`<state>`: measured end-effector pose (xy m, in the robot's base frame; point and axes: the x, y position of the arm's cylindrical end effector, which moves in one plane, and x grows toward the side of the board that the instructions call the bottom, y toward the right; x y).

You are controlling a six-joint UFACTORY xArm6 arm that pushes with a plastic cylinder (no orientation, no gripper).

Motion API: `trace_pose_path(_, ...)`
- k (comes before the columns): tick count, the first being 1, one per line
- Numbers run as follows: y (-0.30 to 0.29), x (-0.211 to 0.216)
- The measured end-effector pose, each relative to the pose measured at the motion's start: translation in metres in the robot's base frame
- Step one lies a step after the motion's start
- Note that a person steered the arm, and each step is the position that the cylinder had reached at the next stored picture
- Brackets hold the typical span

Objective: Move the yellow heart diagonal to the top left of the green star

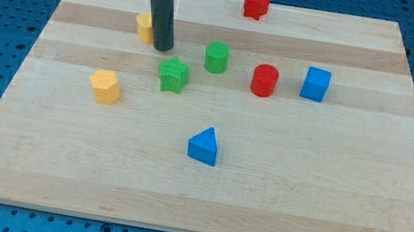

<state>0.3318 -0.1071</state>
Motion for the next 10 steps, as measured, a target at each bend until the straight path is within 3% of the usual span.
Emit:
trace_pose_path(5, -0.011, -0.117)
trace_pose_path(8, -0.099, -0.118)
trace_pose_path(9, -0.117, -0.108)
trace_pose_path(10, -0.117, -0.069)
